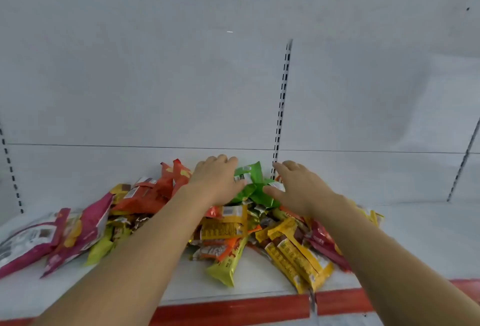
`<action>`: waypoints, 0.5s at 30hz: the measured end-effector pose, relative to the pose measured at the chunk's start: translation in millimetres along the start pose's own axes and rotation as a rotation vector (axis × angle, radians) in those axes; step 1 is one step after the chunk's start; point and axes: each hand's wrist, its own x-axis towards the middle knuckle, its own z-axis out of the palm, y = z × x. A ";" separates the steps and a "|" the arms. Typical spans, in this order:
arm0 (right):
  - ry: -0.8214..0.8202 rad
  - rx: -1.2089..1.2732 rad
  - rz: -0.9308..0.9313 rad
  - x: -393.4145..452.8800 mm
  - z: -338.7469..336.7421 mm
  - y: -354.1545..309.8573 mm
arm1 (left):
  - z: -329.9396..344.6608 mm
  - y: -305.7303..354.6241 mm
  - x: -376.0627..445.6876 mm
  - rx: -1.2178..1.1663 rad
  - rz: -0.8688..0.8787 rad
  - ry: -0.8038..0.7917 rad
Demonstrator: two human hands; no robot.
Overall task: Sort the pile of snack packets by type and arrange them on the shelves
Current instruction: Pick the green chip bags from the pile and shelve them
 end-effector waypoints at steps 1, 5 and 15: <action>0.004 0.011 -0.002 7.0 4.9 0.4 | 5.4 -0.2 6.9 0.000 0.007 -0.025; -0.042 0.002 -0.030 31.5 21.5 1.8 | 31.9 0.9 29.0 -0.017 0.067 -0.155; -0.067 0.123 -0.180 68.3 43.1 9.4 | 63.8 2.9 54.9 -0.086 0.010 -0.178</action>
